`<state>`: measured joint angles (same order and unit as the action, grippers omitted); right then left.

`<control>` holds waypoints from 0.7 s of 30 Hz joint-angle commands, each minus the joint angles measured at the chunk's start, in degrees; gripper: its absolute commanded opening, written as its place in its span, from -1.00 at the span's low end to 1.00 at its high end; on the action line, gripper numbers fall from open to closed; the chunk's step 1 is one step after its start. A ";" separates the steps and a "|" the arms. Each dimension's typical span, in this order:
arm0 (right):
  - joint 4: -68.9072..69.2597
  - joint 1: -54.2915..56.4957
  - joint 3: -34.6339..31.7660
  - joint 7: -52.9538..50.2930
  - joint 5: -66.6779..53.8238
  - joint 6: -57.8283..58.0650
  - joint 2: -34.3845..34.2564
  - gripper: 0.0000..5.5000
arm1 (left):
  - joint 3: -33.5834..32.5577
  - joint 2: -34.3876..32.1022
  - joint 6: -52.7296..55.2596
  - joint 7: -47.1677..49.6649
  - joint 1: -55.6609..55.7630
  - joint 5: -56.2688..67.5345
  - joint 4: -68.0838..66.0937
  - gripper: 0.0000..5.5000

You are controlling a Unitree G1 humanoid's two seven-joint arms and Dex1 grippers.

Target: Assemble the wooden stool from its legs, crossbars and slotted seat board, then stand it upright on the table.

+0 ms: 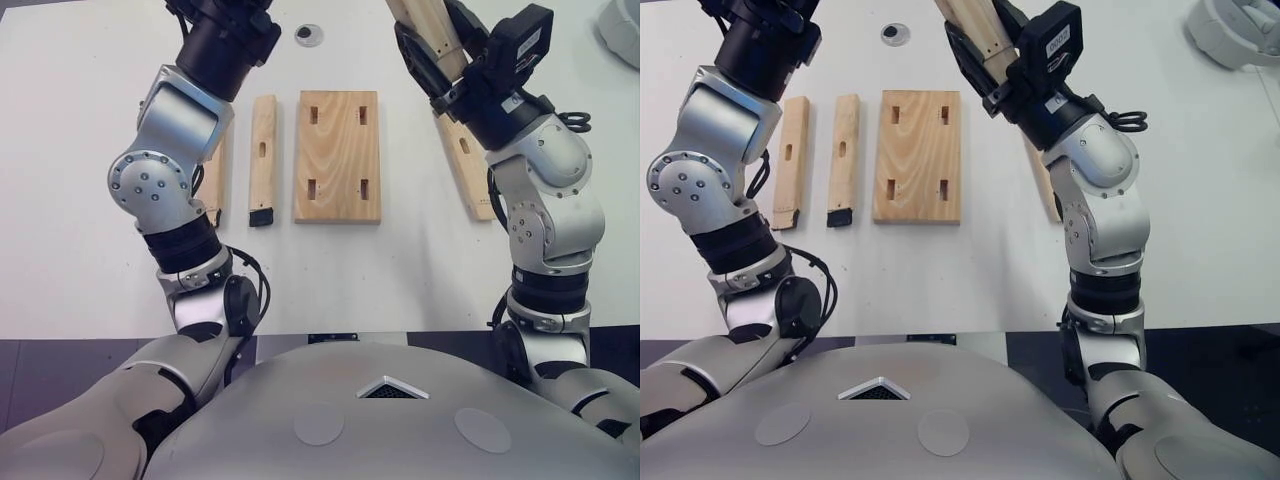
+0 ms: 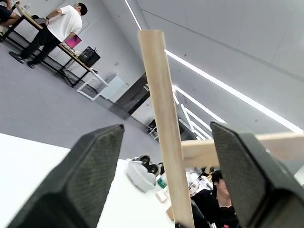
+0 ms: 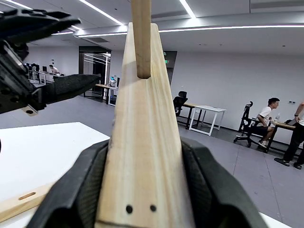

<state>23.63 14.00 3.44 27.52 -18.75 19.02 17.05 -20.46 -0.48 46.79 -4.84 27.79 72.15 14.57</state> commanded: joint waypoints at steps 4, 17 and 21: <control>2.67 0.20 3.00 3.58 0.45 0.15 2.25 -0.24 | -0.20 -1.34 -1.19 5.58 1.80 8.76 1.29 0.22; 1.18 0.59 3.52 8.10 1.37 -3.15 4.98 -0.24 | 3.55 -4.12 -3.80 8.93 0.17 8.15 1.99 -0.24; 1.16 -0.39 2.76 7.74 1.56 -4.14 5.02 -0.24 | 3.53 -4.76 -5.28 10.18 -0.27 8.04 3.25 -0.56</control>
<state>25.14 13.67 6.86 35.64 -17.74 15.63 21.89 -17.07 -4.62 42.44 4.00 28.00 80.70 16.27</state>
